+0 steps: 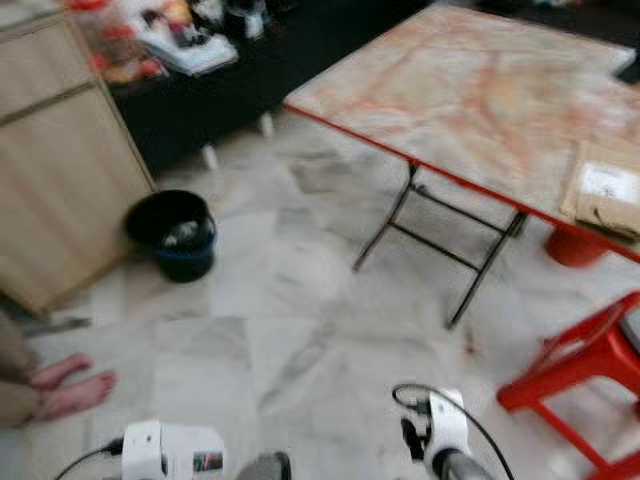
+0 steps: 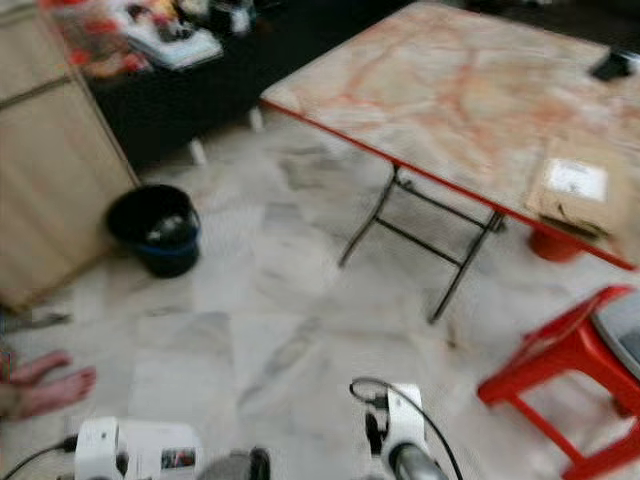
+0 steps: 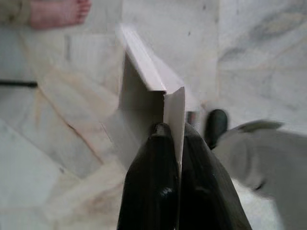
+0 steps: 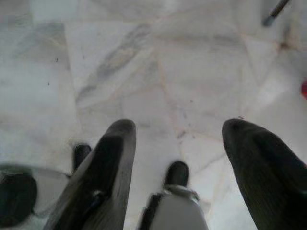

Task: Picking trash to rubbish bin

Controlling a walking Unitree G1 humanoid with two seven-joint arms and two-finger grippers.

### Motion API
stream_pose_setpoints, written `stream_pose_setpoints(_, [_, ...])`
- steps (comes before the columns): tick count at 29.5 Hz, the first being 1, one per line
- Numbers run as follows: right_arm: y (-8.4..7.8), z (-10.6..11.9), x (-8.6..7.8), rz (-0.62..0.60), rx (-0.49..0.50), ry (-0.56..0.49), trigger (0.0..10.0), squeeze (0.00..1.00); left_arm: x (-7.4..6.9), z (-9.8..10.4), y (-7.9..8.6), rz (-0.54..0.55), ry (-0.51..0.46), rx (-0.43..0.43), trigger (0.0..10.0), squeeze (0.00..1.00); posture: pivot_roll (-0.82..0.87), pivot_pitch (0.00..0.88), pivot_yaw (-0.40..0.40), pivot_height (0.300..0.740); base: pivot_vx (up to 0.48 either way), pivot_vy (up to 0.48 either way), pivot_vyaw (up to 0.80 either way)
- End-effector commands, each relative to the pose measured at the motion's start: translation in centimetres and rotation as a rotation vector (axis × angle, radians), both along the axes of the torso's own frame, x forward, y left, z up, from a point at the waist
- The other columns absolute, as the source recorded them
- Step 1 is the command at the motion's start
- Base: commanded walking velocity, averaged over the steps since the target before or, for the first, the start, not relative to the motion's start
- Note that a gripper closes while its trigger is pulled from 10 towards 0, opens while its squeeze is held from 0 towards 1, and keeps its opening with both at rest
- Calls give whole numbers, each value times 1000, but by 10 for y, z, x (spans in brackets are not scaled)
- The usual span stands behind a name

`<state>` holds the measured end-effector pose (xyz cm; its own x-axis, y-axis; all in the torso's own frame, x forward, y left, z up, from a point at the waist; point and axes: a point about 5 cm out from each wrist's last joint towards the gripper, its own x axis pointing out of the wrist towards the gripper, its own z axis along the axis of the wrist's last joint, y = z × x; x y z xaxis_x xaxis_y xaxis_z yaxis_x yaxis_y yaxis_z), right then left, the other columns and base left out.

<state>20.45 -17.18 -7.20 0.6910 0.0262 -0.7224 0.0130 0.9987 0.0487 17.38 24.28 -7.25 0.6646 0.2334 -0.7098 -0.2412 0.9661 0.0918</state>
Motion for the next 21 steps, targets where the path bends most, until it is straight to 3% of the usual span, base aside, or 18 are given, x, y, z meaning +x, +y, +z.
stream_pose_setpoints(1, [3,-2,-4,4,6,16,10000,0,-3,-1,1,12,2,1,10000,0,74,157,-20,740,0,0,781])
stream_pose_setpoints(5, [6,-1,-1,18,18,9,10000,0,1,0,-1,2,-8,-6,10000,0,80,164,-23,740,0,0,714])
stream_pose_setpoints(9, [9,0,1,12,45,2,10000,0,3,1,-1,-2,-16,6,10000,0,79,174,-22,740,150,0,0])
stream_pose_setpoints(21, [17,0,2,53,72,10,10000,0,4,3,1,29,-29,6,10000,0,86,186,-26,740,468,0,0])
